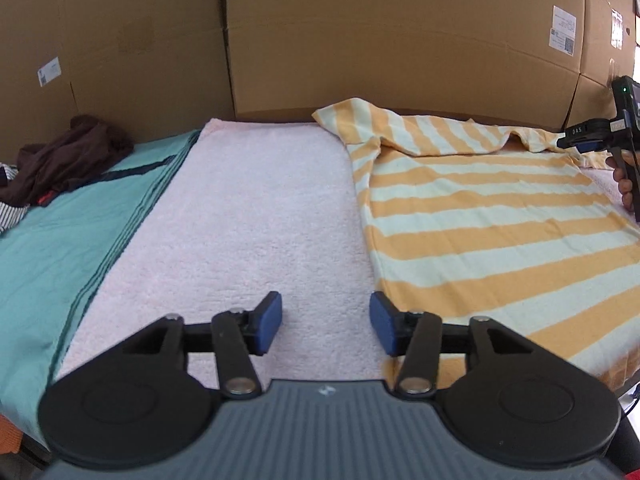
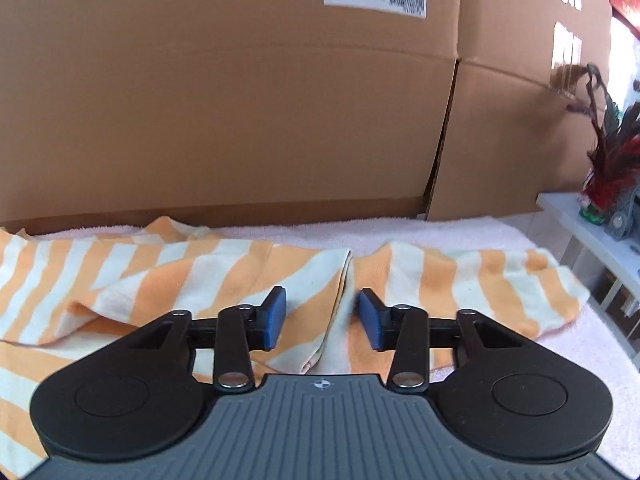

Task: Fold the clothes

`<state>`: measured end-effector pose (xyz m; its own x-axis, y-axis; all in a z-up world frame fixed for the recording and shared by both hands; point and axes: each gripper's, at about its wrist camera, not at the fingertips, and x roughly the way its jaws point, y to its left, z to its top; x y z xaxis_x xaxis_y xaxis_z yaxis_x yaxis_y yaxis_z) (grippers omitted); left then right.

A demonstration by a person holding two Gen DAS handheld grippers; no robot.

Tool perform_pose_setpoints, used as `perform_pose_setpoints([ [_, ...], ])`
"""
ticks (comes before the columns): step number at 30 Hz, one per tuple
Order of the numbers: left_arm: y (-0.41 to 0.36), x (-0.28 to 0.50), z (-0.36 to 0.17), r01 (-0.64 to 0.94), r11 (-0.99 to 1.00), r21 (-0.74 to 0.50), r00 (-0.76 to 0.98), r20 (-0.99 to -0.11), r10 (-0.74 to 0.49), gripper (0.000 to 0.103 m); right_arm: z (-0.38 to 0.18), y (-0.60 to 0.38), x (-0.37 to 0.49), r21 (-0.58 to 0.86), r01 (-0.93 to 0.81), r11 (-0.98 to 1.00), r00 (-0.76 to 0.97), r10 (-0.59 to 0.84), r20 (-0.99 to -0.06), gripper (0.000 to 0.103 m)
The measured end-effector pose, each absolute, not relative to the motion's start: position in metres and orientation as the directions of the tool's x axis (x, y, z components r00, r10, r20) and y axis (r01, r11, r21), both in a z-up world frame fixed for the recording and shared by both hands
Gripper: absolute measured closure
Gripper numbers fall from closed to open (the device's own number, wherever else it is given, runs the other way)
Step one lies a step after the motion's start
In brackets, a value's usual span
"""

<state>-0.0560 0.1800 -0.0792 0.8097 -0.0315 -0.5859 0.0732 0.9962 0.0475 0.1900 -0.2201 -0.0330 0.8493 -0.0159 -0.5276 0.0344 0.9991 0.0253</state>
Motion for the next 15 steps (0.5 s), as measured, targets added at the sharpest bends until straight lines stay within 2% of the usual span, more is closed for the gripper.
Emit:
perform_pose_setpoints([
  [3, 0.170, -0.050, -0.079, 0.110, 0.992, 0.054, 0.812, -0.581, -0.058, 0.053, -0.033, -0.234, 0.183, 0.121, 0.028, 0.992, 0.859, 0.038, -0.511, 0.061],
  [7, 0.165, -0.044, -0.081, 0.109, 0.992, 0.061, 0.820, -0.570, -0.056, 0.058, -0.039, -0.250, 0.192, 0.182, 0.013, 0.983, 0.833, 0.090, -0.546, 0.061],
  [8, 0.165, -0.044, -0.080, 0.114, 0.992, 0.048, 0.817, -0.572, -0.066, 0.061, -0.038, -0.252, 0.193, 0.187, 0.013, 0.982, 0.834, 0.092, -0.544, 0.066],
  [9, 0.166, -0.044, -0.080, 0.119, 0.992, 0.036, 0.815, -0.574, -0.077, 0.073, -0.037, -0.253, 0.193, 0.192, 0.015, 0.981, 0.835, 0.094, -0.542, 0.088],
  [10, 0.164, -0.044, -0.079, 0.123, 0.992, 0.037, 0.812, -0.578, -0.079, 0.089, -0.034, -0.254, 0.193, 0.195, 0.014, 0.981, 0.839, 0.094, -0.536, 0.096],
  [12, 0.162, -0.046, -0.077, 0.131, 0.991, 0.040, 0.807, -0.585, -0.083, 0.093, -0.029, -0.257, 0.192, 0.217, 0.017, 0.976, 0.852, 0.099, -0.514, 0.096],
  [15, 0.162, -0.052, -0.073, 0.140, 0.990, 0.022, 0.801, -0.590, -0.101, 0.092, -0.018, -0.265, 0.190, 0.278, 0.015, 0.961, 0.872, 0.123, -0.473, 0.096],
])
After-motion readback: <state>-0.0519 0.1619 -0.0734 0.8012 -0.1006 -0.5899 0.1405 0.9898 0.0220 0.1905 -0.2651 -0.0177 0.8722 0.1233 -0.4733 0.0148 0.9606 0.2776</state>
